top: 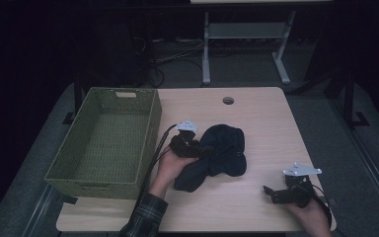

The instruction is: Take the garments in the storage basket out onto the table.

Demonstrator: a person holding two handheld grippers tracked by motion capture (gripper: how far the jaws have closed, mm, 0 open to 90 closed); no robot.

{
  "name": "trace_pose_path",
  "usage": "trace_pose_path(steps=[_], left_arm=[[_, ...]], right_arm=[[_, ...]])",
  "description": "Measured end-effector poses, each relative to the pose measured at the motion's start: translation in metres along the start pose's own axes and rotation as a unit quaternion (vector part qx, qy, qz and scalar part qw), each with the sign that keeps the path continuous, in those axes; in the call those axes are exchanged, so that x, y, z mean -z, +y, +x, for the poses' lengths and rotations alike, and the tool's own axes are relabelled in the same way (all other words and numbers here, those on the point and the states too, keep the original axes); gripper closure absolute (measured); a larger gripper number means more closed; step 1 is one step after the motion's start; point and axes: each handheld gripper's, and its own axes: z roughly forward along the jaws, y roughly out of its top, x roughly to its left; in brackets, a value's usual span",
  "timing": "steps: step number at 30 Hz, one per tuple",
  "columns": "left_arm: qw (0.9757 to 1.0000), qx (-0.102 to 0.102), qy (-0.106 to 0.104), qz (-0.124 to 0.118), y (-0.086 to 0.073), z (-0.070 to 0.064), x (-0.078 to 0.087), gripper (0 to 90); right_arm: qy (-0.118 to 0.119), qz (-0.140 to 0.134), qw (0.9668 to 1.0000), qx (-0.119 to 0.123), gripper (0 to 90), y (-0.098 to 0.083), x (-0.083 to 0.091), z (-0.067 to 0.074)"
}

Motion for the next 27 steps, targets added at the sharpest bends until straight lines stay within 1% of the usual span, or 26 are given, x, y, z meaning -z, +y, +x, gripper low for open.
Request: trace_pose_path(steps=[2, 7, 9, 11, 12, 14, 17, 19, 22, 27], left_arm=[[1.0, 0.006, 0.0, -0.001, -0.003, 0.004, -0.002, 64.7], [0.9999, 0.012, 0.008, 0.003, -0.009, 0.012, -0.006, 64.3], [0.9999, 0.011, 0.009, 0.003, -0.009, 0.012, -0.007, 62.3], [0.9998, 0.005, 0.017, 0.006, -0.008, 0.01, -0.005, 59.3], [0.9997, 0.002, 0.021, 0.007, -0.006, 0.009, -0.004, 56.2], [0.9994, -0.003, 0.034, 0.006, -0.003, 0.007, -0.001, 49.0], [0.9985, -0.012, 0.054, 0.002, 0.004, 0.002, 0.008, 41.3], [0.9976, -0.02, 0.067, -0.004, 0.009, -0.002, 0.014, 37.8], [0.9957, -0.035, 0.086, -0.008, 0.016, -0.006, 0.024, 35.5], [0.9935, -0.046, 0.101, -0.025, 0.024, -0.013, 0.042, 37.0]], right_arm=[[0.0, 0.0, 1.0, 0.0, 2.1, 0.0, 0.0, 0.0], [0.0, 0.0, 1.0, 0.0, 2.0, 0.0, 0.0, 0.0], [0.0, 0.0, 1.0, 0.0, 2.1, 0.0, 0.0, 0.0], [0.0, 0.0, 1.0, 0.0, 2.1, 0.0, 0.0, 0.0], [0.0, 0.0, 1.0, 0.0, 2.1, 0.0, 0.0, 0.0], [0.0, 0.0, 1.0, 0.0, 2.1, 0.0, 0.0, 0.0], [0.0, 0.0, 1.0, 0.0, 2.1, 0.0, 0.0, 0.0], [0.0, 0.0, 1.0, 0.0, 2.1, 0.0, 0.0, 0.0], [0.0, 0.0, 1.0, 0.0, 2.1, 0.0, 0.0, 0.0], [0.0, 0.0, 1.0, 0.0, 2.1, 0.0, 0.0, 0.0]])
